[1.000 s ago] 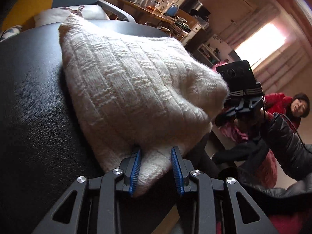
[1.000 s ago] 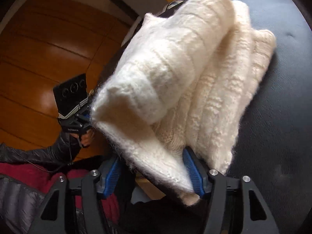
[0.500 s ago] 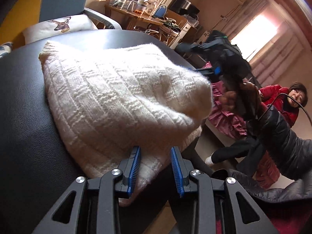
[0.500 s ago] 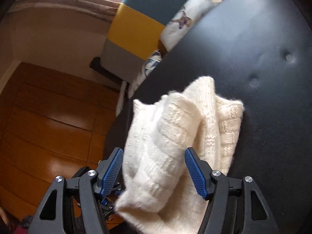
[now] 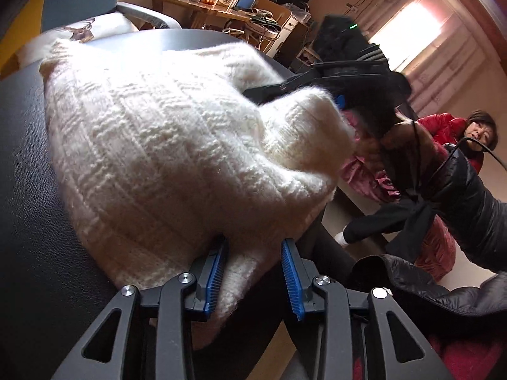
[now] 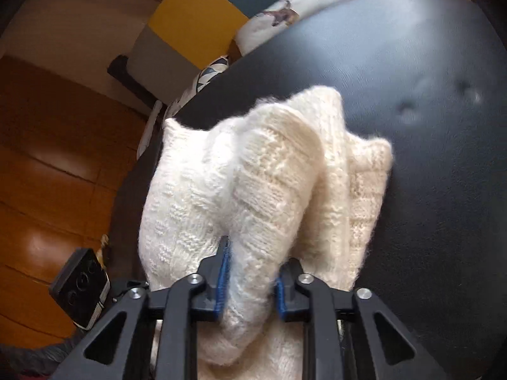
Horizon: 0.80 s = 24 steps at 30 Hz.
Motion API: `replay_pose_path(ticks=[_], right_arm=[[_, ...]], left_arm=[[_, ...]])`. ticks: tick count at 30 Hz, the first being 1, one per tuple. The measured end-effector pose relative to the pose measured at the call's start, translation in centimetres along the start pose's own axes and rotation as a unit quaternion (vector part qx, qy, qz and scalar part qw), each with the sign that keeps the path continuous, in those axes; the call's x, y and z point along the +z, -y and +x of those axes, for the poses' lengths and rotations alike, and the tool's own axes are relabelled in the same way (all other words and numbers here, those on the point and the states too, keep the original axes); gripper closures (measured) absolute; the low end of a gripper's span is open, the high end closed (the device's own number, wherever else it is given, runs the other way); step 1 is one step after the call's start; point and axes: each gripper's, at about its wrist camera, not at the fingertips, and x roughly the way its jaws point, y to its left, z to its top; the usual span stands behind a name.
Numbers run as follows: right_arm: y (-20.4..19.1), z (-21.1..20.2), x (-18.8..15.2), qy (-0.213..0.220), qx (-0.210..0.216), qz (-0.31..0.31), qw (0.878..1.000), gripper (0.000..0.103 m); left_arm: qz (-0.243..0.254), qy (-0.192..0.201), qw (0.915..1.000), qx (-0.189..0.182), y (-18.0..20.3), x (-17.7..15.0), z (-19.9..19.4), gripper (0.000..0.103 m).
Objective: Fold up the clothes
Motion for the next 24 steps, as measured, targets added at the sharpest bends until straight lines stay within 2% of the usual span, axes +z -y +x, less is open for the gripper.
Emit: replay_pose_path(ticks=[2, 4, 6, 9, 10, 12, 15, 20, 23, 24], right_arm=[[-1.9, -2.2, 0.8, 0.033, -0.007, -0.047, 0.998, 0.090], [-2.8, -3.1, 1.4, 0.036, -0.046, -0.090, 0.994, 0.090], [-1.0, -1.6, 1.1, 0.014, -0.107, -0.100, 0.989, 0.090], [3.8, 0.8, -0.9, -0.008, -0.134, -0.074, 0.988, 0.089], [4.9, 0.4, -1.4, 0.012, -0.113, -0.055, 0.992, 0.089], [6.0, 0.1, -1.9, 0.032, -0.084, -0.031, 0.995, 0.089], [7.7, 0.0, -2.5, 0.045, -0.034, 0.008, 0.998, 0.088], [8.6, -2.9, -3.4, 0.067, 0.024, 0.038, 0.997, 0.077], [8.5, -5.2, -4.1, 0.079, 0.061, 0.040, 0.994, 0.072], [8.0, -6.2, -4.3, 0.081, 0.077, 0.032, 0.993, 0.067]], left_arm=[[0.012, -0.011, 0.9999, 0.002, 0.2, 0.0, 0.1, 0.067], [0.022, -0.023, 0.9995, 0.003, 0.5, 0.1, 0.3, 0.067], [0.037, -0.038, 0.9986, 0.005, 1.0, 0.2, 0.2, 0.067], [0.067, -0.058, 0.9960, 0.010, 1.9, 0.3, 0.0, 0.067], [0.068, -0.062, 0.9957, 0.006, 2.1, 0.4, -0.2, 0.067], [0.040, -0.057, 0.9970, -0.034, 1.7, 1.2, -1.4, 0.067], [-0.003, -0.017, 0.9947, -0.102, 0.8, 2.8, -3.5, 0.067], [-0.064, 0.046, 0.9927, -0.091, -1.3, 7.8, -3.9, 0.067], [-0.068, 0.037, 0.9946, -0.069, -1.5, 10.0, -1.7, 0.067], [-0.064, 0.032, 0.9957, -0.059, -1.2, 10.5, -0.9, 0.067]])
